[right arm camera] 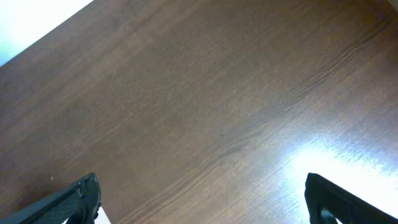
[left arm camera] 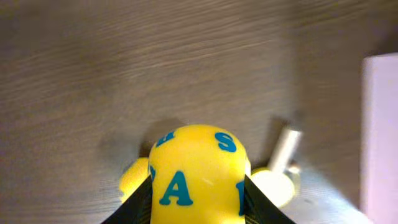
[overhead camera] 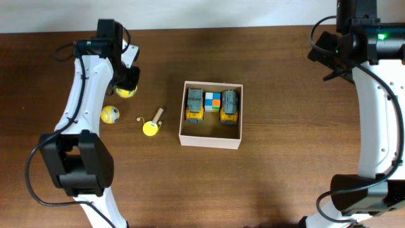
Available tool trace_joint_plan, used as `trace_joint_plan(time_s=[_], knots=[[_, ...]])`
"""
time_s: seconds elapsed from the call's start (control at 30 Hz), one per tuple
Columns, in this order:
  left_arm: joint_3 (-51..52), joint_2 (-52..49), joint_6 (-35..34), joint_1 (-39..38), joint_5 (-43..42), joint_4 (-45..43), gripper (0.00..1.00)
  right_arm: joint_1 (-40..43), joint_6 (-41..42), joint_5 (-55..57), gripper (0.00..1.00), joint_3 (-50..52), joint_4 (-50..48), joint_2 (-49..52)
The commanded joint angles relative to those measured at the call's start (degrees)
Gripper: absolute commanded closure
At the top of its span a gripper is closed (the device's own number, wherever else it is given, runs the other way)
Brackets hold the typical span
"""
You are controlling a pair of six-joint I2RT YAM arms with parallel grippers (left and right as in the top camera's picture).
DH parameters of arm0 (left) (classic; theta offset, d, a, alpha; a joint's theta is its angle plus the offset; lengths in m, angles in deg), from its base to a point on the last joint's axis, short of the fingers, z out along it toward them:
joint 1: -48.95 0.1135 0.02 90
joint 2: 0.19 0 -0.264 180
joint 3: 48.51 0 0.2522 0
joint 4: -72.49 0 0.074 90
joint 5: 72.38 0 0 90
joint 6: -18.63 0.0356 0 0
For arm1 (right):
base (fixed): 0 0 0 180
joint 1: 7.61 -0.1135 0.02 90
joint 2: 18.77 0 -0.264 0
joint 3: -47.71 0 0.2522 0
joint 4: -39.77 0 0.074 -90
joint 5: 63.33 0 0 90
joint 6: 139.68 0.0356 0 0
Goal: Pack container
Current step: 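Carry the ball right and lower it into the box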
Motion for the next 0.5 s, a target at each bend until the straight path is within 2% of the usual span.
trace_joint_plan(time_s=[0.0, 0.2, 0.47], knots=[[-5.1, -0.4, -0.2, -2.3, -7.5, 3.4, 0.72, 0.2, 0.3, 0.9, 0.01, -0.2, 0.0, 0.2], [-9.0, -0.4, 5.2, -7.1, -15.4, 10.2, 0.72, 0.2, 0.3, 0.9, 0.01, -0.2, 0.0, 0.2], [-9.4, -0.4, 11.2, -16.3, -16.2, 17.0, 0.73, 0.2, 0.3, 0.9, 0.01, -0.2, 0.0, 0.2]])
